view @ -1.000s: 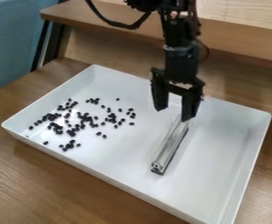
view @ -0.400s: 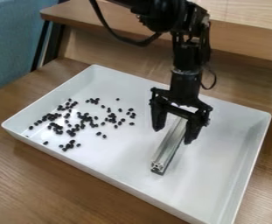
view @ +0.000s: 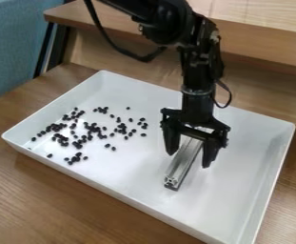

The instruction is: Sweep into pile

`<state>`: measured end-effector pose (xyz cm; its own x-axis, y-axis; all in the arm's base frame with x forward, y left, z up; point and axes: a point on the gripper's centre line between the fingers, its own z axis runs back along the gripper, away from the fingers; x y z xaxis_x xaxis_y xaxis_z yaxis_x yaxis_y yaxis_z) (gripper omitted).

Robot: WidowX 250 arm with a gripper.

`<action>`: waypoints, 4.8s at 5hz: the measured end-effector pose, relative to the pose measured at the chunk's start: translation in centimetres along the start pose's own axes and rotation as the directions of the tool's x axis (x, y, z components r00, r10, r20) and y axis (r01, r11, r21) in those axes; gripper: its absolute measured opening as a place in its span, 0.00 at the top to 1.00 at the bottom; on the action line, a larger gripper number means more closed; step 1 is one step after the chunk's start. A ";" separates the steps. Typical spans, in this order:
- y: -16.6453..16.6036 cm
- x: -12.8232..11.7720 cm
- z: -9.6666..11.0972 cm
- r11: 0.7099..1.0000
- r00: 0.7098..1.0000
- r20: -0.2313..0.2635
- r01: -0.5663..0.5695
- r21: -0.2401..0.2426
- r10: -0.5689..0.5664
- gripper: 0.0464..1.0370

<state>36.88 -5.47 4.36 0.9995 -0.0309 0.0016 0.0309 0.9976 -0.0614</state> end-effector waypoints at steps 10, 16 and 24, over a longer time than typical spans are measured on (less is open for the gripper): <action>10.0 -2.2 -1.1 0.997 0.993 0.105 0.053 0.055 -0.058 0.64; 18.1 -3.9 -0.3 0.981 0.988 0.045 0.144 0.134 -0.151 0.64; 19.9 -2.2 -0.2 0.957 0.957 0.027 0.286 0.053 -0.287 0.27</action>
<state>35.25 14.39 2.93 0.9481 -0.3145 0.0458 0.3151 0.9491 -0.0051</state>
